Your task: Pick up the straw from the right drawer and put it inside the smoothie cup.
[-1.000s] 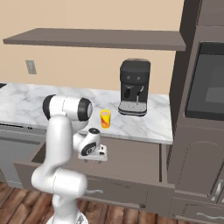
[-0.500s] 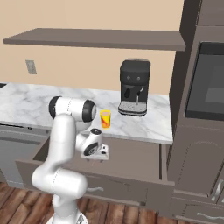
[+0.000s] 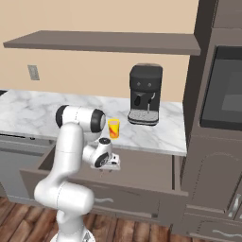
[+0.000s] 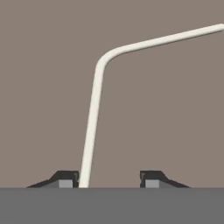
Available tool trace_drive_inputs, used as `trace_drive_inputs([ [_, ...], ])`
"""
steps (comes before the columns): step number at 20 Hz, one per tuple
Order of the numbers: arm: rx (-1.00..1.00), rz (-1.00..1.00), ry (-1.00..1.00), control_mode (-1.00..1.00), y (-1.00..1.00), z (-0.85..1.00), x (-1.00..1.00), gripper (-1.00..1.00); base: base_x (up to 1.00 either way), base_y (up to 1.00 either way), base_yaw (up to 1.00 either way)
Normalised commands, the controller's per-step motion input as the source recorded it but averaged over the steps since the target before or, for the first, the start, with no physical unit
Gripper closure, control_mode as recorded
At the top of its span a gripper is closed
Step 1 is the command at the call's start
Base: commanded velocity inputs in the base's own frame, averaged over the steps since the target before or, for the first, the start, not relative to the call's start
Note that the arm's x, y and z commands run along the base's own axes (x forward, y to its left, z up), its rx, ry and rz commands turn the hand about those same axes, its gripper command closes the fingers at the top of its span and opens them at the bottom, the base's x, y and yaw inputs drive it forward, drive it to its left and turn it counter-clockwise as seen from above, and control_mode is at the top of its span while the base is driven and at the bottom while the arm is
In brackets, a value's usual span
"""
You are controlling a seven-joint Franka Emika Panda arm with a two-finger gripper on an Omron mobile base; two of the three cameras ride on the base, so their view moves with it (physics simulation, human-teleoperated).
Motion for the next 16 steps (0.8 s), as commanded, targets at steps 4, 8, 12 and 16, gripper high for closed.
trace_drive_inputs([
  [4, -0.03, -0.13, 0.0, -1.0, 0.0, -0.72, -1.0, 1.0, 0.0, 0.0, 0.0],
  [8, 0.0, -0.13, 0.0, -1.0, 0.0, -0.41, -0.92, 1.0, 0.0, 0.0, 0.0],
  [12, 0.0, -0.12, 0.0, -1.0, 0.0, -0.02, -0.52, 1.0, 0.0, 0.0, 0.0],
  [16, 0.0, -0.08, 0.0, -1.0, 0.0, 0.28, -0.32, 1.0, 0.0, 0.0, 0.0],
])
